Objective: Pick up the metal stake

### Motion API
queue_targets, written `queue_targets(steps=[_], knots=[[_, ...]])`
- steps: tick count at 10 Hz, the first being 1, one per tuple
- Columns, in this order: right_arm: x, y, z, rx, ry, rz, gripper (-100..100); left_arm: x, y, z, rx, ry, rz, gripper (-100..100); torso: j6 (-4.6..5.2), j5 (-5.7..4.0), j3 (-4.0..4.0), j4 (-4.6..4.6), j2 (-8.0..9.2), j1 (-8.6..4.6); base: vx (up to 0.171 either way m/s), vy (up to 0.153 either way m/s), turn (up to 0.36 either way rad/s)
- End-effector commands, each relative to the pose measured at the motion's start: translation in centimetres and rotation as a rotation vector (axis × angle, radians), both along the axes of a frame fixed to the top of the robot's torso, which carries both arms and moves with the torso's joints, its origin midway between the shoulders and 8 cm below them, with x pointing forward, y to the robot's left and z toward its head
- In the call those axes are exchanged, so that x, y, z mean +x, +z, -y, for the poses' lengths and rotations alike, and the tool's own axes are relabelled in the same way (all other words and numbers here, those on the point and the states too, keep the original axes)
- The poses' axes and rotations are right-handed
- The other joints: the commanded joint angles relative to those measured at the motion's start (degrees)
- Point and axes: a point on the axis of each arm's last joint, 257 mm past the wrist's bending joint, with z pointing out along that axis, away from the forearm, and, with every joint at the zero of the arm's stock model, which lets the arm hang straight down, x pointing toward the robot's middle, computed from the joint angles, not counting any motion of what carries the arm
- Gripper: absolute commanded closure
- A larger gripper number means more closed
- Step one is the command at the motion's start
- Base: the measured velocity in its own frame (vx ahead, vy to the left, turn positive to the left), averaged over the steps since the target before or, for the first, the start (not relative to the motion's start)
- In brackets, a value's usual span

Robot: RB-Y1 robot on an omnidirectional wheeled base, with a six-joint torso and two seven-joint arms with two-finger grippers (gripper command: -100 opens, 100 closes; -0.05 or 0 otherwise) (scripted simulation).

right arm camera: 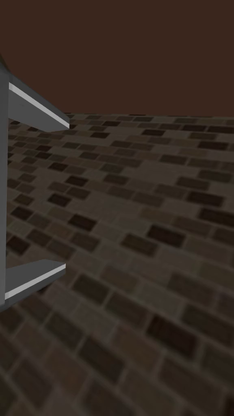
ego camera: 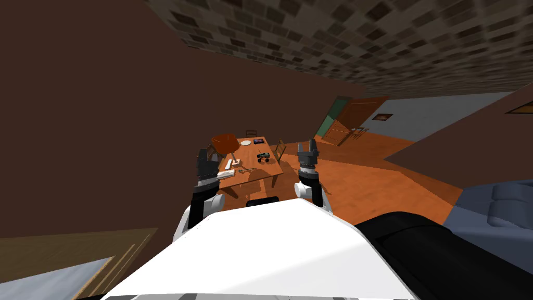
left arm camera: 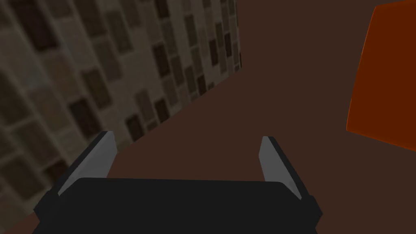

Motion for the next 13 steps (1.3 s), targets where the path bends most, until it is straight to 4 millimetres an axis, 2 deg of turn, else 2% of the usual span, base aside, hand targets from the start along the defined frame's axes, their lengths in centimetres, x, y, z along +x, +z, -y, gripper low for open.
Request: queue_targets(steps=[1,3,6,7,9,10,12,13], knots=[[0.0,0.0,0.0,0.000,0.000,0.000,0,1.0,-1.4,-0.2,0.028,-0.015,-0.052,-100,0.00,0.00,0.00,0.00,0.00,0.00,-0.011,0.000,-0.104],[0.0,0.0,0.0,0.000,0.000,0.000,0,2.4,-3.5,-0.8,0.043,-0.021,-0.121,-100,0.02,0.01,0.03,0.01,0.06,0.05,-0.025,0.007,-0.135],[0.0,0.0,0.0,0.000,0.000,0.000,0,4.7,-7.8,-2.9,0.043,-0.010,-0.258,-100,0.02,0.01,0.06,0.02,0.10,0.04,-0.032,0.004,-0.147],[0.0,0.0,0.0,0.000,0.000,0.000,0,4.8,-8.0,-2.9,0.042,-0.009,-0.261,-100,0.01,0.01,0.07,0.02,0.12,0.05,-0.020,0.007,-0.070],[0.0,0.0,0.0,0.000,0.000,0.000,0,6.2,-11.2,-4.9,0.026,0.011,-0.356,-100,0.01,0.01,0.04,0.02,0.07,0.04,-0.026,0.002,-0.155],[0.0,0.0,0.0,0.000,0.000,0.000,0,6.3,-11.6,-5.0,0.023,0.014,-0.368,-100,0.02,0.01,0.05,0.02,0.09,0.05,-0.020,0.006,-0.070],[0.0,0.0,0.0,0.000,0.000,0.000,0,7.5,-14.7,-7.4,-0.003,0.043,-0.460,-100,0.01,0.01,0.03,0.01,0.06,0.02,-0.024,-0.001,-0.166],[0.0,0.0,0.0,0.000,0.000,0.000,0,7.6,-15.5,-7.6,-0.008,0.049,-0.482,-100,0.02,0.00,0.04,0.02,0.07,0.02,-0.020,0.001,-0.083]])
